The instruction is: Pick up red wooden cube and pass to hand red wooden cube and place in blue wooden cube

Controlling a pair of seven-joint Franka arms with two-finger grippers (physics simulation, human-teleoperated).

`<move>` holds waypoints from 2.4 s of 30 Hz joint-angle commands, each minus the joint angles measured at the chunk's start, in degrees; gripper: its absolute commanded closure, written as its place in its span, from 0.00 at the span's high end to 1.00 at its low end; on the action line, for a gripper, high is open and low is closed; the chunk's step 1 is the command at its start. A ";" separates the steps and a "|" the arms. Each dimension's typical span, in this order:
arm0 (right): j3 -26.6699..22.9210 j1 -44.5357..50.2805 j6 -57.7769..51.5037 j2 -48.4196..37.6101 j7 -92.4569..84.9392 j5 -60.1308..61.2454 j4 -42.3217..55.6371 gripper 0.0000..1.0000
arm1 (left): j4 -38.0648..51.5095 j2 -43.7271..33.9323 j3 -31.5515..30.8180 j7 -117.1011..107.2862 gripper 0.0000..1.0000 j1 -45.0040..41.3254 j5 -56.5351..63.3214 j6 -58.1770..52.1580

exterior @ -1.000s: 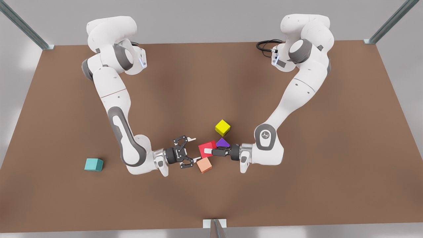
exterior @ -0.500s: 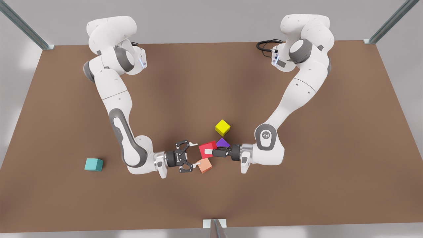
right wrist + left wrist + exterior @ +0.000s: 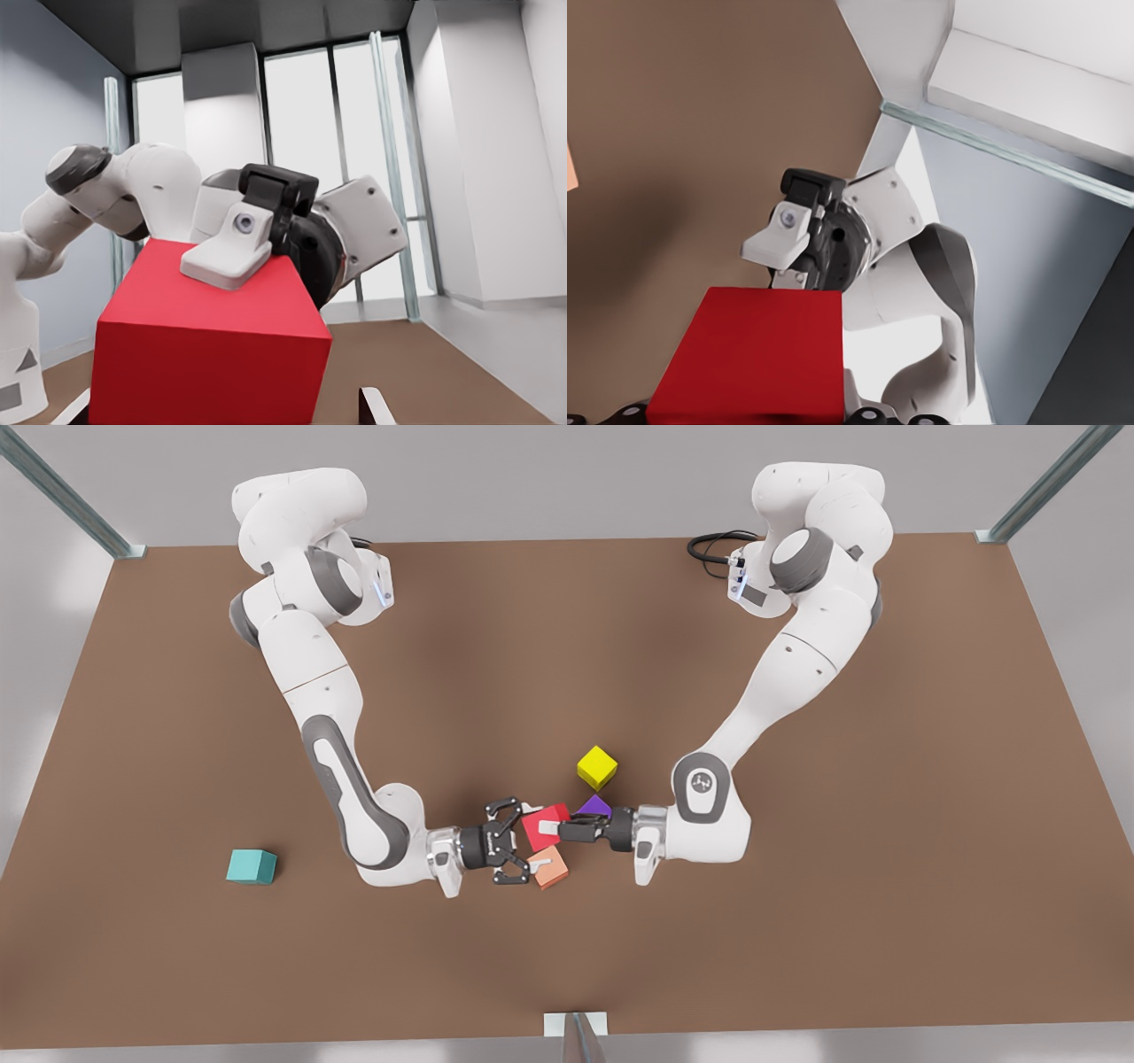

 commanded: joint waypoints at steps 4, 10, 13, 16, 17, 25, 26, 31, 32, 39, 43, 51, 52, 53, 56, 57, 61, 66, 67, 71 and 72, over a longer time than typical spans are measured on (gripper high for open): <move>0.60 0.01 0.85 -0.18 -2.71 0.08 0.13 1.00 | 0.00 -0.09 -0.09 2.59 0.55 -0.18 -1.27 0.89; 1.48 0.01 1.46 -0.27 -2.53 0.17 0.49 0.82 | 0.00 -0.09 -0.09 2.59 0.55 -0.36 -1.27 1.51; 1.66 0.01 1.73 -0.27 -2.54 0.17 0.57 0.72 | 0.00 -0.09 -0.09 2.59 0.55 -0.36 -1.27 1.51; 1.66 0.01 1.73 -0.18 -2.53 0.17 0.57 0.71 | 0.00 -0.09 -0.09 2.59 0.55 -0.36 -1.27 1.51; 1.66 0.01 1.73 -0.27 -2.53 0.17 0.57 0.70 | 0.00 -0.09 -0.09 2.67 0.83 -0.36 -1.27 1.51; 1.66 0.01 1.73 -0.27 -2.53 0.17 0.57 0.69 | 0.00 -0.18 -0.09 2.67 1.00 0.08 -0.91 1.42; 1.57 0.01 1.64 -0.27 -2.53 0.17 0.57 0.69 | 0.00 -0.18 -0.09 2.76 1.00 0.61 -0.48 1.16; 1.05 -1.92 0.76 -0.88 -2.62 -0.89 0.22 0.69 | -1.32 -3.25 -0.09 -4.79 1.00 7.28 7.17 -7.36; 0.87 -3.77 0.15 -1.58 -2.53 -5.27 -0.04 0.69 | -1.32 -3.43 -0.27 -5.76 1.00 11.06 7.96 -13.33; -4.75 -17.22 -0.56 -13.80 50.96 -80.40 -0.48 0.69 | -0.18 -22.49 -3.08 -9.89 1.00 27.86 64.02 -56.32; -9.06 -17.22 0.32 -19.07 69.44 -94.40 -5.22 0.69 | -12.65 -42.26 24.56 7.15 1.00 6.99 65.01 -50.71; -13.46 -17.48 17.46 -27.07 71.47 -106.97 -22.80 0.69 | -13.63 -46.67 25.75 0.39 1.00 4.21 57.53 -41.29; -13.54 -17.83 18.60 -26.46 71.47 -106.97 -22.80 0.69 | -13.01 -46.32 25.92 0.65 1.00 5.09 58.23 -42.17; -13.54 -17.83 19.39 -25.93 71.56 -106.97 -22.80 0.69 | -12.22 -46.32 25.92 1.35 1.00 5.53 58.85 -42.87; -13.54 -18.62 21.24 -24.61 71.47 -106.97 -22.80 0.69 | -11.61 -46.14 25.92 1.97 1.00 7.64 59.99 -43.23; -13.54 -18.89 21.24 -24.61 71.29 -106.97 -22.80 0.69 | -11.61 -45.88 25.92 1.97 1.00 7.90 60.08 -44.63; -13.54 -19.68 21.50 -24.53 71.03 -106.97 -23.51 0.69 | -11.61 -45.00 25.84 1.88 1.00 8.08 60.08 -45.25; -13.54 -20.82 22.82 -24.09 70.94 -106.88 -25.35 0.70 | -11.61 -44.91 25.84 1.88 1.00 8.08 60.08 -46.39; -13.54 -21.00 23.43 -23.65 70.94 -106.88 -25.35 0.70 | -11.61 -44.91 25.84 1.88 1.00 8.08 60.08 -46.48; -13.46 -21.26 23.96 -23.29 71.03 -106.80 -25.53 0.74 | -11.61 -44.91 25.84 1.88 1.00 8.08 60.08 -46.39; -13.46 -21.18 23.96 -23.29 71.29 -106.62 -25.62 1.00 | -11.61 -44.91 25.84 1.88 1.00 8.08 60.08 -46.39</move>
